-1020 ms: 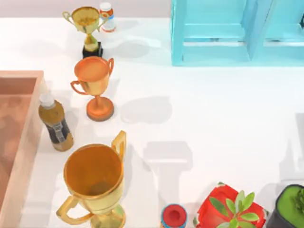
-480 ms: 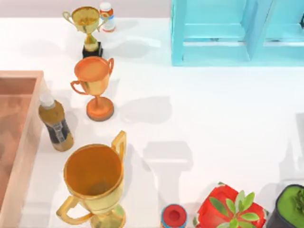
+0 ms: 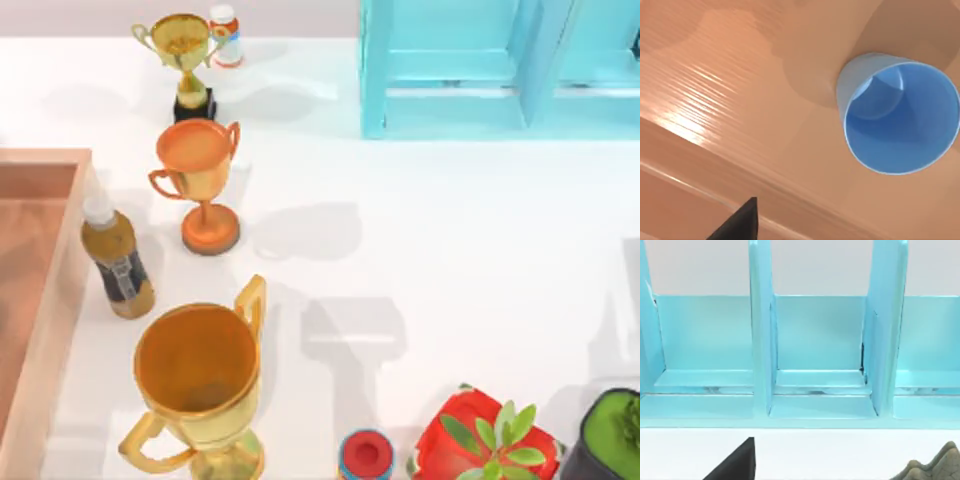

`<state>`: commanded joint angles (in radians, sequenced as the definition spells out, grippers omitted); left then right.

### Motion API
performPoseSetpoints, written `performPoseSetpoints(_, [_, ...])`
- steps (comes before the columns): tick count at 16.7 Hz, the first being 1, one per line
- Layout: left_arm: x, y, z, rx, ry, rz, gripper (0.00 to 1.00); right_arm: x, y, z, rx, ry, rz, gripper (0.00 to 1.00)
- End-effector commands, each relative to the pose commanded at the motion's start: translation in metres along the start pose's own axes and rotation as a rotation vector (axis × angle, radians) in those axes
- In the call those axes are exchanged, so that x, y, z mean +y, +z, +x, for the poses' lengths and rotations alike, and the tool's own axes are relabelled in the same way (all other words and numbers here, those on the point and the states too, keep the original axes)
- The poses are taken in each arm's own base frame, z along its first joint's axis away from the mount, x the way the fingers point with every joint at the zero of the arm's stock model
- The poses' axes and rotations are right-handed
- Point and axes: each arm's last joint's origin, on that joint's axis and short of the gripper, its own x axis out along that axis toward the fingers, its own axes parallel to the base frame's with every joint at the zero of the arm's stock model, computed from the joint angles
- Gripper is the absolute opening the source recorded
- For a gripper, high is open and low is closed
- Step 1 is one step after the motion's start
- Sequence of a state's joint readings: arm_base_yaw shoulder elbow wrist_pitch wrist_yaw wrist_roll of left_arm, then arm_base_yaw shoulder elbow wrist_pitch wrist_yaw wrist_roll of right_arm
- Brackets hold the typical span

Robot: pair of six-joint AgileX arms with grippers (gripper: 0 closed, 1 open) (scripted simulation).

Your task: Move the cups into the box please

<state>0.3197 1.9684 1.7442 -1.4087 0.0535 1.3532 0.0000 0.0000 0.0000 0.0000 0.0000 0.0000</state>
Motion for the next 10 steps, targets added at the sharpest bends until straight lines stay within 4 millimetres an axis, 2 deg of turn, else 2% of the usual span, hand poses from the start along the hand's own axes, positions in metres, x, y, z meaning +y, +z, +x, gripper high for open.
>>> performPoseSetpoints(6, [-0.006,0.002,-0.056,-0.001,0.004,-0.001,1.00,0.000,0.000,0.000,0.000,0.000,0.000,1.00])
performPoseSetpoints(8, [-0.010,0.002,-0.067,-0.001,0.006,-0.003,1.00,0.000,0.000,0.000,0.000,0.000,0.000,1.00])
performPoseSetpoints(10, [-0.011,0.002,-0.070,-0.001,0.007,-0.003,1.00,0.000,0.000,0.000,0.000,0.000,0.000,1.00])
